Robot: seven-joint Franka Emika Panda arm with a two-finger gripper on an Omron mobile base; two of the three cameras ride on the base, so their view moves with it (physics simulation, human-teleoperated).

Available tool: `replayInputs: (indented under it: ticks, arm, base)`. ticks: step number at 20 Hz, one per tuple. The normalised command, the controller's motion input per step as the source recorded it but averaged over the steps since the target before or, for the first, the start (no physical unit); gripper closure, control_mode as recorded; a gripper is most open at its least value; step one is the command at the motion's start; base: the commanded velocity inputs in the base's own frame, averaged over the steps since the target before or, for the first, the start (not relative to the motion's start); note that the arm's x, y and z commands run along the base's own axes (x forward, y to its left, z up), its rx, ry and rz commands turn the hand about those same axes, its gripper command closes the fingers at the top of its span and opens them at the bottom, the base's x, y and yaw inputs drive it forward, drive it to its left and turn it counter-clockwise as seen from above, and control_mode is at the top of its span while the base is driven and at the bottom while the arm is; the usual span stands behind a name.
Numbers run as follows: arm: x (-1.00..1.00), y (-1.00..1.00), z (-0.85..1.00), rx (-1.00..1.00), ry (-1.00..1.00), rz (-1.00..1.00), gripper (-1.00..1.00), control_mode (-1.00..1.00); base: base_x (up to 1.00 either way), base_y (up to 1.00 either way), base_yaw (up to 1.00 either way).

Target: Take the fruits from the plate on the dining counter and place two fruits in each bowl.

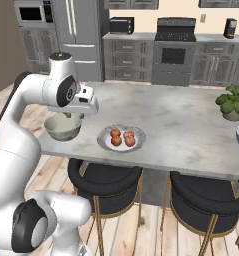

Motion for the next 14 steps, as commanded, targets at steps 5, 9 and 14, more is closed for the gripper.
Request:
replayInputs:
  ticks: [5, 9, 14]
  arm:
    - [0.0, -0.2, -0.23, 0.0, -0.01, 0.0, -1.0, -1.0]
    - [0.2, -0.62, -0.48, 0.0, 0.04, -0.04, -1.0, -1.0]
    - [0.62, -0.41, -0.39, 0.0, 0.08, -0.07, -1.0, -1.0]
  base:
    - [0.0, 0.0, 0.0]
    - [0.0, 0.0, 0.0]
    - [0.0, 0.0, 0.0]
